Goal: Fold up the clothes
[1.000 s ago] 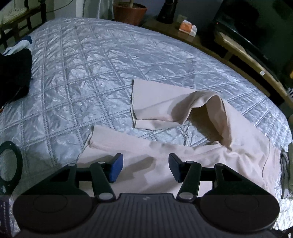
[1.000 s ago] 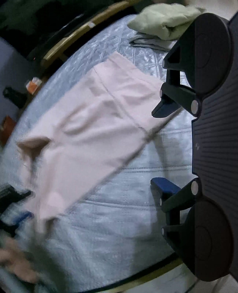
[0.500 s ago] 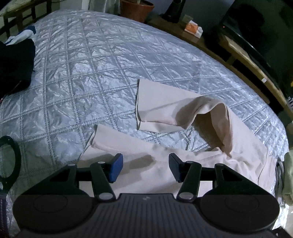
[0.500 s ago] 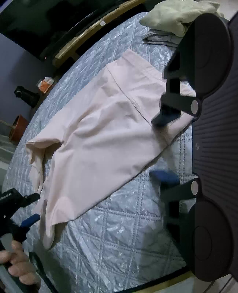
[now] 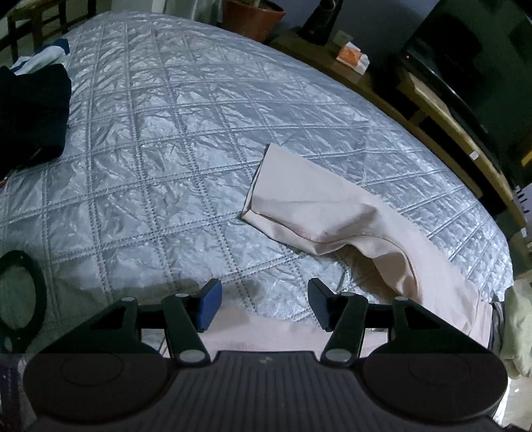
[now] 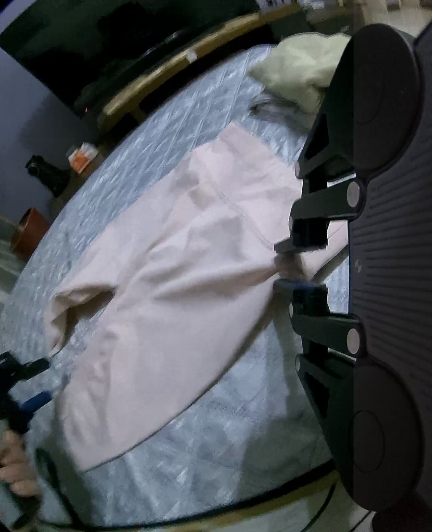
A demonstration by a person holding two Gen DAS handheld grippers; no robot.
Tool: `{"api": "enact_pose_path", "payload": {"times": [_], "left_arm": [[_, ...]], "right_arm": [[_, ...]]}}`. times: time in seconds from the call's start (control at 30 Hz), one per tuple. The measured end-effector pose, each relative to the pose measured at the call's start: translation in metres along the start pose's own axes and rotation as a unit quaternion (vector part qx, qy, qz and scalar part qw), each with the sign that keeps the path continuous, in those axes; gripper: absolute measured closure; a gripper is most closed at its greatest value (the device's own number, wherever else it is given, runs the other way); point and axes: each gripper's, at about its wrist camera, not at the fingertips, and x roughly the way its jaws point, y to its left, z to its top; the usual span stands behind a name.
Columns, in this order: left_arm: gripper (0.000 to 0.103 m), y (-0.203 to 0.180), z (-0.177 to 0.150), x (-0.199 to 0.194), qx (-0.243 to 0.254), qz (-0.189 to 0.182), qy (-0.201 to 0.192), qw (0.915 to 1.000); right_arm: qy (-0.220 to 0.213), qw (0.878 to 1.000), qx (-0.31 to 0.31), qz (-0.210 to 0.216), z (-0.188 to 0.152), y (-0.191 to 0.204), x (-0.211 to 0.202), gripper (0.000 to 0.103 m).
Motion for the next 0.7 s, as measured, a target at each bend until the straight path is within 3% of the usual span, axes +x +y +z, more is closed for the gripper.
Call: {"api": "enact_pose_path", "payload": {"times": [0.07,0.1,0.27,0.4,0.53,0.7], "left_arm": [[0.049,-0.001,-0.002,0.001,0.007,-0.003,0.004,1.0000],[0.049,-0.001,-0.002,0.001,0.008,-0.004,0.005,0.9999],[0.049,0.007,0.003,-0.003,-0.009,-0.001,-0.001,1.0000],[0.049,0.022,0.017,-0.013,-0.039,0.003,-0.022,0.9990],[0.048,0.038,0.026,-0.017,-0.063,0.014,-0.030,0.9974],[0.046,0.057,0.031,-0.008,-0.101,-0.001,-0.003,0.9949]], "right_arm": [[-0.037,0.998,0.034,0.029,0.021,0.001,-0.005,0.047],[-0.057,0.996,0.051,0.038,0.033,0.001,-0.006,0.044],[-0.122,0.986,0.103,0.040,0.110,-0.005,0.015,0.043],[-0.147,0.987,0.064,0.033,0.175,0.004,0.049,0.047],[-0.118,0.992,-0.026,0.025,0.225,0.035,0.093,0.047],[-0.047,0.992,-0.115,0.006,0.241,0.065,0.150,0.048]]}}
